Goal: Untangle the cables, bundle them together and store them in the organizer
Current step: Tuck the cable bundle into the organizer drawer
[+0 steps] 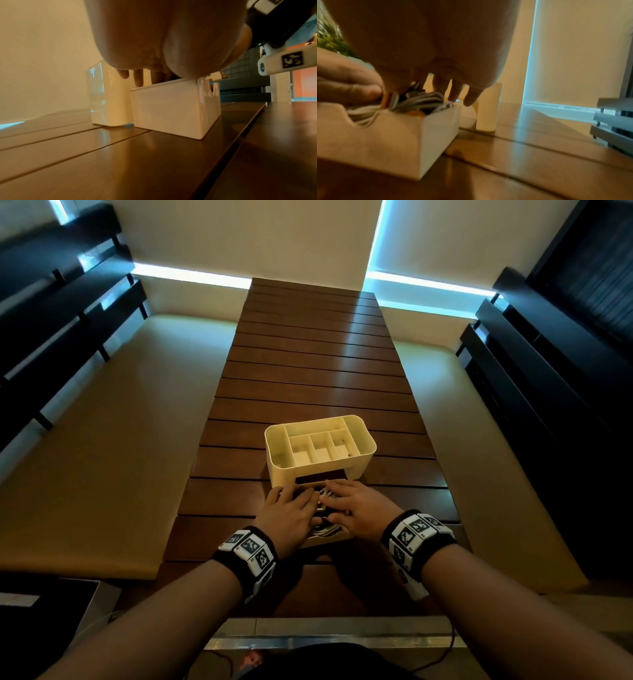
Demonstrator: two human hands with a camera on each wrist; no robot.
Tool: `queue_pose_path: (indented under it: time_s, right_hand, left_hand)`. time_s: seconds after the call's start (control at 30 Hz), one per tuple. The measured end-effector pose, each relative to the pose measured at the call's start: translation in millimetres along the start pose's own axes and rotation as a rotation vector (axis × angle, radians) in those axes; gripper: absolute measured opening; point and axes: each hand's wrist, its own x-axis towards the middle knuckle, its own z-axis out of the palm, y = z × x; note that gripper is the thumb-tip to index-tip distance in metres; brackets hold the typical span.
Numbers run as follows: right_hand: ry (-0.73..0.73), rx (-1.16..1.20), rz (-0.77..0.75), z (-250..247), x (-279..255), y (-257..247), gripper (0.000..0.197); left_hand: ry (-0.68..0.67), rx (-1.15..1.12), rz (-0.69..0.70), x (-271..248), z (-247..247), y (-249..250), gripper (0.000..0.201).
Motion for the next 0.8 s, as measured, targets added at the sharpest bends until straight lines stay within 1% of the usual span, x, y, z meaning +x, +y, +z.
queue_pose_path:
  time_s: [0.07,0.17,0.27,0.37,0.47,0.5,0.53,0.6,0.63,0.67,0.7,0.73,0.77,0.8]
  right_hand:
    - [0.035,0.033,0.016,9.4,-0.8,1.9,0.050]
    - [0.062,-0.012,0.070,14.5,-1.8,-5.0,0.050]
    - [0.084,-0.014,0.108,12.8,-4.3,-11.0,0.049]
    - [0.042,-0.010,0.136,12.3,-4.3,-14.0,0.050]
    - [-0.043,0.089,0.156,9.7,-1.5,-14.7,0.050]
    - [-0.020,0.126,0.147,9.7,-0.4,-13.0,0.049]
    - [0.050,0.155,0.131,9.8,-1.0,-11.1,0.047]
    - [0.305,0.146,0.045,11.4,-6.9,-9.2,0.040]
    - [0.405,0.119,-0.006,13.4,-11.6,-9.3,0.038]
    - [0.454,0.081,-0.048,18.0,-15.3,-9.6,0.039]
    - [0.416,0.051,-0.062,23.3,-19.2,-12.5,0.040]
    - [0.340,0.041,-0.046,31.5,-23.7,-16.0,0.044]
    - [0.248,0.050,-0.007,40.4,-27.4,-19.6,0.050]
    - [0.185,0.035,0.038,47.6,-30.1,-21.3,0.056]
  left_hand:
    - [-0.002,0.008,0.000,-2.5,1.2,1.7,0.071]
    - [0.025,-0.023,0.001,-8.1,3.1,12.8,0.074]
    - [0.035,-0.055,0.045,-12.9,3.9,27.1,0.078]
    - [-0.051,-0.062,0.032,-14.3,1.3,31.1,0.079]
    - [-0.089,-0.020,0.029,-12.9,-2.7,30.2,0.079]
    - [-0.106,-0.002,0.026,-13.0,-3.8,30.1,0.079]
    - [-0.122,0.016,0.022,-13.3,-5.2,30.0,0.079]
    - [-0.130,0.025,0.019,-12.3,-6.1,30.2,0.077]
    - [-0.129,0.024,0.018,-12.2,-6.1,30.1,0.073]
    - [-0.128,0.025,0.016,-12.0,-5.7,29.1,0.070]
    - [-0.130,0.026,0.013,-11.4,-5.3,27.3,0.069]
    - [-0.132,0.028,0.012,-10.0,-4.5,25.0,0.069]
    - [-0.136,0.031,0.015,-8.2,-3.7,23.1,0.070]
    - [-0.138,0.036,0.018,-6.4,-2.9,22.0,0.071]
